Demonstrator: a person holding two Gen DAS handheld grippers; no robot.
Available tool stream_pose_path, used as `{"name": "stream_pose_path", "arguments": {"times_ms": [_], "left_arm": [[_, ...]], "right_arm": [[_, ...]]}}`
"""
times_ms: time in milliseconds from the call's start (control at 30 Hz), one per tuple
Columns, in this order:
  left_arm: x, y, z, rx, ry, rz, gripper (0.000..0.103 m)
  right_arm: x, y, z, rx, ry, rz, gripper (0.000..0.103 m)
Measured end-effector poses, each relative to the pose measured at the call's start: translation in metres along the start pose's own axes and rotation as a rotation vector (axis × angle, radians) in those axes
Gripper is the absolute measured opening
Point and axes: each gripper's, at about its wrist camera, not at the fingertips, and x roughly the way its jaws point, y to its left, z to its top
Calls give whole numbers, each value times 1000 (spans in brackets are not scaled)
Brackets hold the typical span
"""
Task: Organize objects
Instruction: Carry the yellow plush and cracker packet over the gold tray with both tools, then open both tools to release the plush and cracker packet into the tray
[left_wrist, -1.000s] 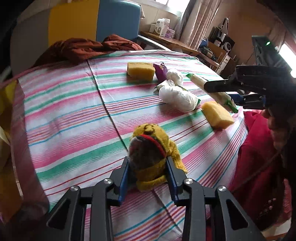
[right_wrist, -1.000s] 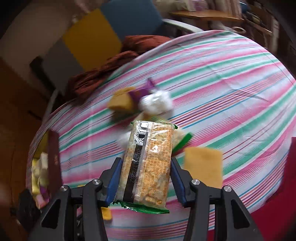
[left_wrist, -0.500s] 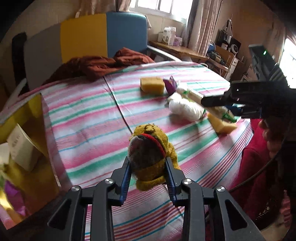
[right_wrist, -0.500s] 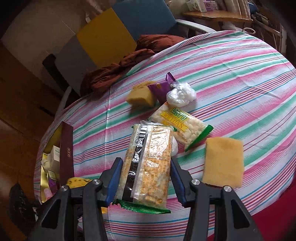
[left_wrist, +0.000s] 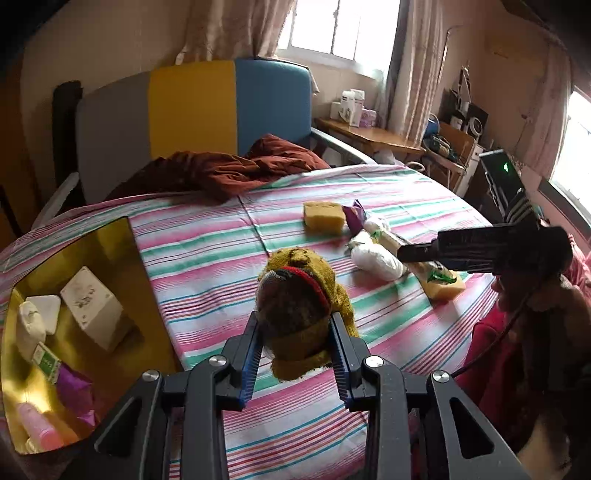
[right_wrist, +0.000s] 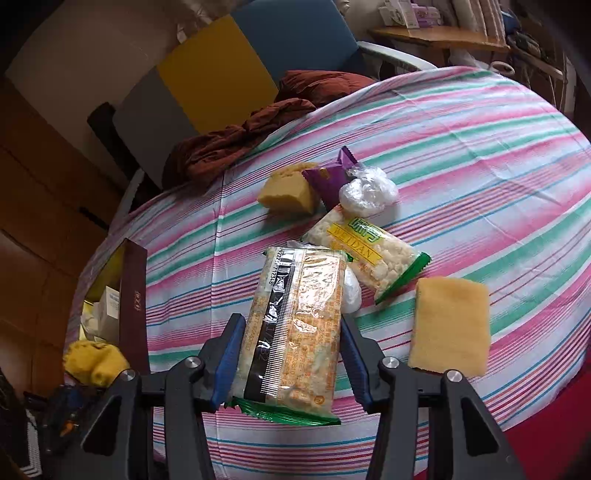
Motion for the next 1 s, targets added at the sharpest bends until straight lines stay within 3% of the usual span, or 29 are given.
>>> {"name": "stream_pose_path", "arguments": {"times_ms": [133,333,733,1000], "left_arm": [[-16,17,0,-41,-26,14,35],[-41,56,-3,-122,-65,78,35],[-68,168,-32,-309,-66,336,35],[-66,224,-52,-413,-48,475,49]], "right_arm": [[4,25,-2,-44,7,33,51],[15,93,-6,-174,31,125,51],[63,243,-28,-457,127,262,51],[93,338,-28,-591,96,270,54]]}}
